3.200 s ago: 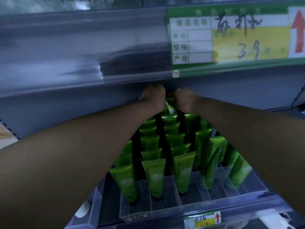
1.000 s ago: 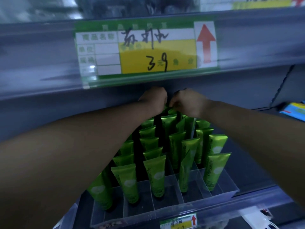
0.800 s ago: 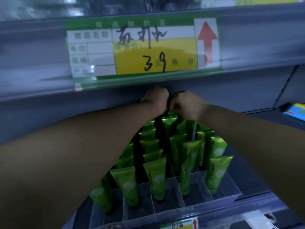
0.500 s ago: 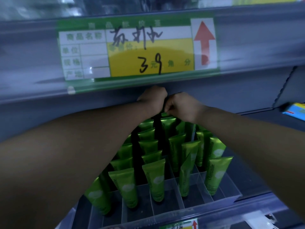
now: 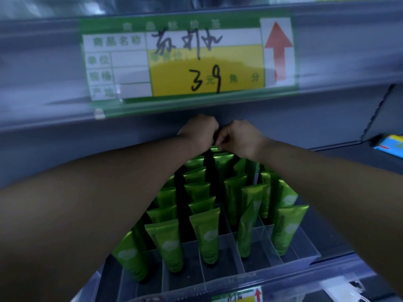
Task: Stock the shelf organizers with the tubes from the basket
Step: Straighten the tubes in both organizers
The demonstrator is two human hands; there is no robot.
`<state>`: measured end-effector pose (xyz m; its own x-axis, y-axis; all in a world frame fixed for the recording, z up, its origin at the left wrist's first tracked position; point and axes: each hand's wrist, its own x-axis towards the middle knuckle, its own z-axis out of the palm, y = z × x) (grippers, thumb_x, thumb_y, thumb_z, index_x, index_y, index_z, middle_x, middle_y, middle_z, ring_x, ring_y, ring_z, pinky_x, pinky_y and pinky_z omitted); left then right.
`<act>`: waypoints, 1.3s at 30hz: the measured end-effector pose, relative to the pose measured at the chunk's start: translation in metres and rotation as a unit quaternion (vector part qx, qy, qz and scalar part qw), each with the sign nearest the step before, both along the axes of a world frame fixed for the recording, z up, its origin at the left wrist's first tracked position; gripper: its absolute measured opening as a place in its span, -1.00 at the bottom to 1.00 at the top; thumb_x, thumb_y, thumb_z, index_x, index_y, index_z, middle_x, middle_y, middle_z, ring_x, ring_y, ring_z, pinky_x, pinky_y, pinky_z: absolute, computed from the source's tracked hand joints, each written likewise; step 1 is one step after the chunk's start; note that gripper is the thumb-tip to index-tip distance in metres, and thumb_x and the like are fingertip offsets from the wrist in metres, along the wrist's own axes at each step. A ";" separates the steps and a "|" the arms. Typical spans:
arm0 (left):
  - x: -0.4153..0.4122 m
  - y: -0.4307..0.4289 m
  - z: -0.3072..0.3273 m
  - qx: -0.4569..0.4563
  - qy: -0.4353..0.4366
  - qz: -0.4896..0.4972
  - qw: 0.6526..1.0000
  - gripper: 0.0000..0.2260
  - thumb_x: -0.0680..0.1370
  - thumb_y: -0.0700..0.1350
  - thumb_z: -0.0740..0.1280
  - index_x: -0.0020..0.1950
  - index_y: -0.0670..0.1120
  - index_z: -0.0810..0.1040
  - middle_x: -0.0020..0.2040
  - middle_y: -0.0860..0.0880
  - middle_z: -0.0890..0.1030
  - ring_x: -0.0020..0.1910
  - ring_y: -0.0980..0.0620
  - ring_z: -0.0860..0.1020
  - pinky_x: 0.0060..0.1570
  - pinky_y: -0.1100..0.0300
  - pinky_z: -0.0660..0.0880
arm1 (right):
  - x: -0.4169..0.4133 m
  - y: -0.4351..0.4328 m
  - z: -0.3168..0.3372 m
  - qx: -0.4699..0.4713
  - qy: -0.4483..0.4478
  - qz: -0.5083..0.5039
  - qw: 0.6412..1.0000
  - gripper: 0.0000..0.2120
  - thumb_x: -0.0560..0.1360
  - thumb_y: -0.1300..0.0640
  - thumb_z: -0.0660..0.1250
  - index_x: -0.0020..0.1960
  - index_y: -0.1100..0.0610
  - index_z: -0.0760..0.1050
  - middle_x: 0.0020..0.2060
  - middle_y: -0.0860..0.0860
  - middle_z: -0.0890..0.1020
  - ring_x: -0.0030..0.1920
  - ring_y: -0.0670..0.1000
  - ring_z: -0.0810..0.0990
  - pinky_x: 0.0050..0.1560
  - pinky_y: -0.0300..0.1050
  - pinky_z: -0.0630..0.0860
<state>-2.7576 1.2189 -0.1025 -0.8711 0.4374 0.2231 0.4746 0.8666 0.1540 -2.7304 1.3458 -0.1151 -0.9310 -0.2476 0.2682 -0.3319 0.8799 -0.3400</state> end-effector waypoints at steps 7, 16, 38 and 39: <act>0.002 -0.008 -0.001 0.020 0.007 0.002 1.000 -0.82 0.44 -0.27 0.32 -0.06 -0.07 0.65 -0.04 -0.12 0.66 -0.03 -0.11 0.61 0.02 0.07 0.54 | 0.004 0.006 0.002 -0.018 -0.006 -0.008 1.000 -0.83 0.42 0.26 0.41 0.01 0.17 0.65 -0.04 0.08 0.68 -0.05 -0.03 0.59 -0.19 -0.44 0.27; 0.019 -0.021 0.015 0.072 -0.003 -0.017 0.997 -0.86 0.49 -0.21 0.34 0.00 -0.11 0.64 0.00 -0.07 0.66 0.03 -0.02 0.60 0.08 0.16 0.50 | 0.027 0.029 0.025 -0.009 0.000 -0.003 1.000 -0.82 0.45 0.30 0.35 -0.03 0.12 0.66 -0.11 0.05 0.69 -0.14 -0.10 0.56 -0.17 -0.42 0.31; 0.049 0.011 0.013 -0.048 -0.017 -0.036 0.998 -0.83 0.43 -0.28 0.27 -0.12 -0.13 0.64 -0.17 -0.18 0.60 -0.16 -0.17 0.59 -0.25 0.16 0.44 | 0.052 0.020 0.008 0.039 -0.035 0.054 0.997 -0.86 0.41 0.24 0.42 -0.04 0.16 0.67 -0.06 0.05 0.69 -0.07 -0.06 0.60 -0.10 -0.37 0.35; 0.050 0.011 0.013 -0.053 -0.014 -0.032 0.998 -0.83 0.43 -0.27 0.27 -0.11 -0.13 0.64 -0.17 -0.18 0.59 -0.15 -0.18 0.58 -0.26 0.17 0.41 | 0.052 0.018 0.008 0.035 -0.038 0.054 0.997 -0.86 0.41 0.24 0.43 -0.04 0.16 0.67 -0.06 0.05 0.69 -0.09 -0.08 0.58 -0.11 -0.38 0.34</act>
<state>-2.7078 1.2299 -0.0894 -0.8453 0.5131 0.1489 0.5272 0.8463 0.0763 -2.6783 1.3640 -0.1075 -0.9149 -0.3633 0.1759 -0.4016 0.8628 -0.3071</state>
